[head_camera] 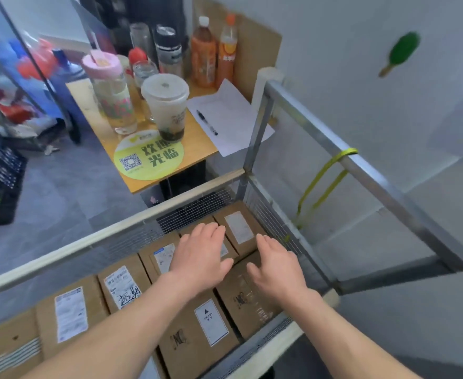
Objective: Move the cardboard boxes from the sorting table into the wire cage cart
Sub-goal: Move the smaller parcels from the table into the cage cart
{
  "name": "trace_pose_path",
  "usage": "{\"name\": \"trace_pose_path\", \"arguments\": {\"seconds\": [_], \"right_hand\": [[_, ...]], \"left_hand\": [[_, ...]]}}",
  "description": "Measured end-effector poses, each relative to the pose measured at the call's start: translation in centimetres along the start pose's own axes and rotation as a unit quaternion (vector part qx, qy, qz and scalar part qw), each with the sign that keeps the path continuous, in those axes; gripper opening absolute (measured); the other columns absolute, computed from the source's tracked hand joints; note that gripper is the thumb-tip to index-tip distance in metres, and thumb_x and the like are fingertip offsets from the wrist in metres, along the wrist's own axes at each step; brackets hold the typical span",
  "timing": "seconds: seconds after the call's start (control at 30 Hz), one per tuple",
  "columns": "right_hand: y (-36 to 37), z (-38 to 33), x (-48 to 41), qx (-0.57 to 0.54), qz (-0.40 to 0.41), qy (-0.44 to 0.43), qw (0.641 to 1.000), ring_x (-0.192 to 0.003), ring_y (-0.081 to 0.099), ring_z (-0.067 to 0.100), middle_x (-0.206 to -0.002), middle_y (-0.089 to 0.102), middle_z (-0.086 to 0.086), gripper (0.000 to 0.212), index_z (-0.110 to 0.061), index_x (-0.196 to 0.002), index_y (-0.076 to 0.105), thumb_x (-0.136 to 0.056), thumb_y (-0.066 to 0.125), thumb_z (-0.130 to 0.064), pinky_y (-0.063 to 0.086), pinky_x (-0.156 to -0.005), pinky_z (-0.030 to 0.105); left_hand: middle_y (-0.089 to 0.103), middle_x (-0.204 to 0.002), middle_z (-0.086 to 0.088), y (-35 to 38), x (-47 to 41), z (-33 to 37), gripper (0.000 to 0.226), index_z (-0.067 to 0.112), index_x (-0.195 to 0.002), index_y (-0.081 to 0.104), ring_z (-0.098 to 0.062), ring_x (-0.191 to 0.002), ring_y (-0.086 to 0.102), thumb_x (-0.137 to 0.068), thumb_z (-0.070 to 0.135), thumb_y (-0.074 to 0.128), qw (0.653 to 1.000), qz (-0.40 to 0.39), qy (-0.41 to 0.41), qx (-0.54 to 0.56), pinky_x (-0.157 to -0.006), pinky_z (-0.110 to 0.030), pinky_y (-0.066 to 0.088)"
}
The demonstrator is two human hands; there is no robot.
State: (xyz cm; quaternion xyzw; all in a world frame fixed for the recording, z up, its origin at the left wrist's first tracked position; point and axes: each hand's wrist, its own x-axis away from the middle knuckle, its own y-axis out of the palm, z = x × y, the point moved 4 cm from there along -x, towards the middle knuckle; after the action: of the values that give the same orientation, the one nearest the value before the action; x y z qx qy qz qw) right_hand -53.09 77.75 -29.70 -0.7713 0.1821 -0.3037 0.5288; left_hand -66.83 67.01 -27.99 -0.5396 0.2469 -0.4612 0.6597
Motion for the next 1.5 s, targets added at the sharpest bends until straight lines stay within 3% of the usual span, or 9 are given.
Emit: {"name": "trace_pose_path", "arguments": {"seconds": [0.2,0.37,0.6,0.87,1.17,1.5], "right_hand": [[-5.1,1.9,6.6,-0.001,0.033,0.058,0.998,-0.144,0.032,0.021,-0.157,0.037,0.001,0.067,-0.017,-0.155,0.027,-0.097,0.045,-0.047,0.035,-0.11,0.043],[-8.1,4.6,12.8,0.008,0.073,0.084,0.994,-0.127,0.048,0.024,-0.134,0.053,-0.001,0.049,-0.019,-0.134,0.043,-0.094,0.048,-0.047,0.045,-0.096,0.043],[-10.4,8.1,23.8,-0.004,0.113,0.127,0.985,-0.135,0.043,0.024,-0.145,0.049,0.002,0.061,-0.015,-0.145,0.039,-0.094,0.048,-0.046,0.043,-0.1,0.042],[-12.5,12.3,35.3,-0.004,0.147,0.203,0.968,-0.146,0.033,0.023,-0.158,0.037,0.004,0.069,-0.014,-0.155,0.029,-0.098,0.047,-0.049,0.034,-0.114,0.04],[-12.7,15.1,47.9,0.001,0.194,0.353,0.916,-0.15,0.026,0.02,-0.163,0.03,0.002,0.072,-0.017,-0.159,0.023,-0.099,0.045,-0.052,0.029,-0.117,0.042],[-9.4,13.1,58.8,-0.023,0.228,0.488,0.842,-0.152,0.022,0.018,-0.166,0.025,0.0,0.076,-0.021,-0.16,0.02,-0.098,0.046,-0.056,0.026,-0.12,0.042]], "left_hand": [[0.038,-0.153,0.002,-4.2,2.5,6.2,0.07,0.019,-0.147,0.035,-0.019,-0.141,0.032,-0.092,0.058,0.052,0.996,0.031,0.078,-0.027,-0.109,-0.041,0.036],[0.039,-0.151,0.002,-6.2,5.6,12.6,0.071,0.019,-0.147,0.035,-0.02,-0.139,0.034,-0.091,0.058,0.054,0.987,0.058,0.141,-0.043,-0.107,-0.042,0.037],[0.039,-0.152,0.001,-6.6,12.2,20.9,0.075,0.017,-0.15,0.033,-0.02,-0.14,0.034,-0.091,0.058,0.054,0.976,0.073,0.199,-0.055,-0.108,-0.041,0.039],[0.045,-0.143,0.001,-7.2,18.1,29.8,0.067,0.016,-0.14,0.04,-0.021,-0.134,0.038,-0.089,0.057,0.053,0.956,0.084,0.275,-0.053,-0.103,-0.04,0.042],[0.038,-0.152,0.004,-6.7,23.4,39.0,0.072,0.018,-0.145,0.034,-0.019,-0.14,0.033,-0.088,0.057,0.055,0.912,0.055,0.404,-0.04,-0.106,-0.04,0.04],[0.037,-0.155,0.0,-4.6,29.7,42.2,0.078,0.018,-0.152,0.028,-0.022,-0.142,0.035,-0.09,0.059,0.054,0.853,0.009,0.52,-0.028,-0.108,-0.042,0.04]]}}
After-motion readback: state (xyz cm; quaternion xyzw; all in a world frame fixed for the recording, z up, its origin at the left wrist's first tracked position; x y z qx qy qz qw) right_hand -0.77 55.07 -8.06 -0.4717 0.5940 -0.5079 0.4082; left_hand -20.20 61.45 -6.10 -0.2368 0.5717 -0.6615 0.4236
